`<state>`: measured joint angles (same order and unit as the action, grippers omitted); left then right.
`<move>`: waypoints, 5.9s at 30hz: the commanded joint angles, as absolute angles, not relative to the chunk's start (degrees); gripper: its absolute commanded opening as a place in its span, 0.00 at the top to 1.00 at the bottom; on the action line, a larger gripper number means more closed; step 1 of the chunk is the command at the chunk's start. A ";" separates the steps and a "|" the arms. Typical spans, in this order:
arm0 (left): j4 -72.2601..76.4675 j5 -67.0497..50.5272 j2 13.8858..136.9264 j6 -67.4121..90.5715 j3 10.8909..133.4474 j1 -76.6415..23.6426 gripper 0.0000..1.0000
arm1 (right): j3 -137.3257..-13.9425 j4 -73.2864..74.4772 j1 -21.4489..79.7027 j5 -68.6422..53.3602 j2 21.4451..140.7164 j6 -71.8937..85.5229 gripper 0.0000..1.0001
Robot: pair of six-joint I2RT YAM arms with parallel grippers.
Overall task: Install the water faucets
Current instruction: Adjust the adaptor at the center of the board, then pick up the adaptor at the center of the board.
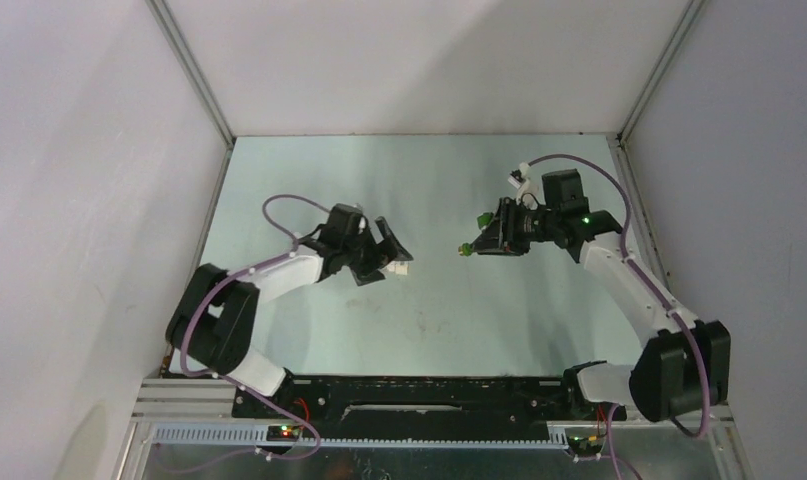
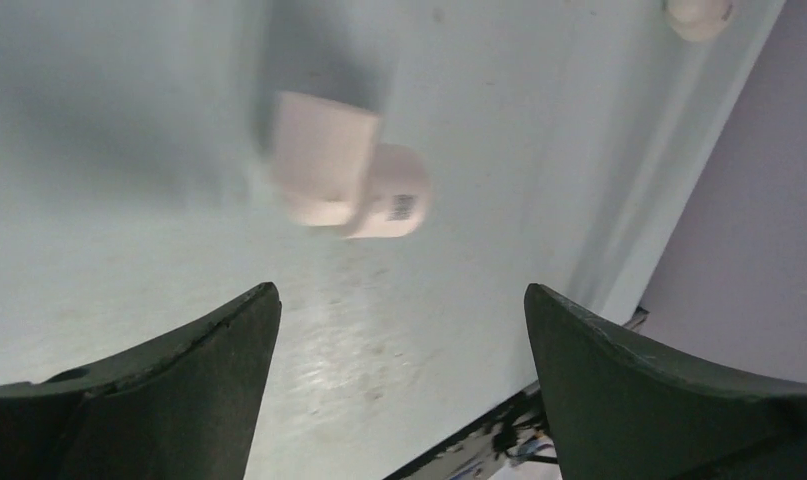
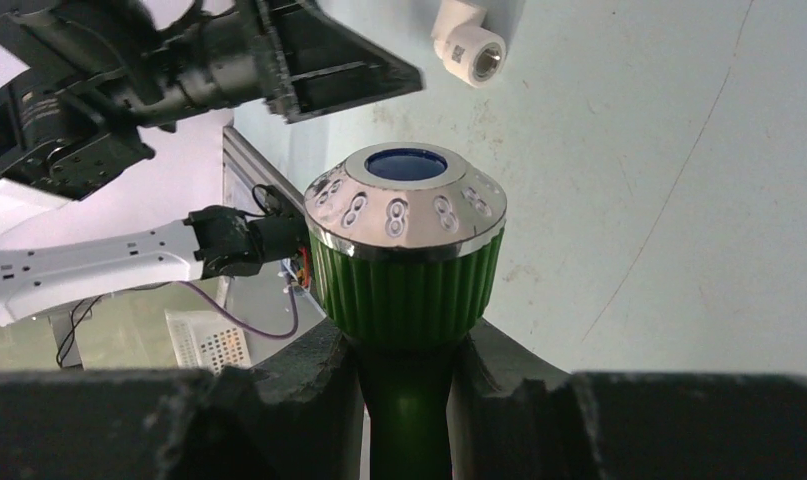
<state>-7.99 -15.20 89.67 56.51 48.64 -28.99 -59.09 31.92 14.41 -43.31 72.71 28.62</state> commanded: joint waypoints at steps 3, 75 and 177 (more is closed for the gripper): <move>-0.42 -25.66 84.05 43.41 39.70 -17.11 0.06 | -61.06 20.21 18.26 -41.69 81.59 30.83 1.00; -7.23 -37.52 113.50 30.33 65.87 -14.95 0.15 | -61.02 -2.93 24.89 -39.03 112.82 42.58 1.00; -13.12 -24.03 96.50 36.27 53.14 -21.18 0.01 | -57.79 1.62 23.75 -41.18 110.51 44.01 1.00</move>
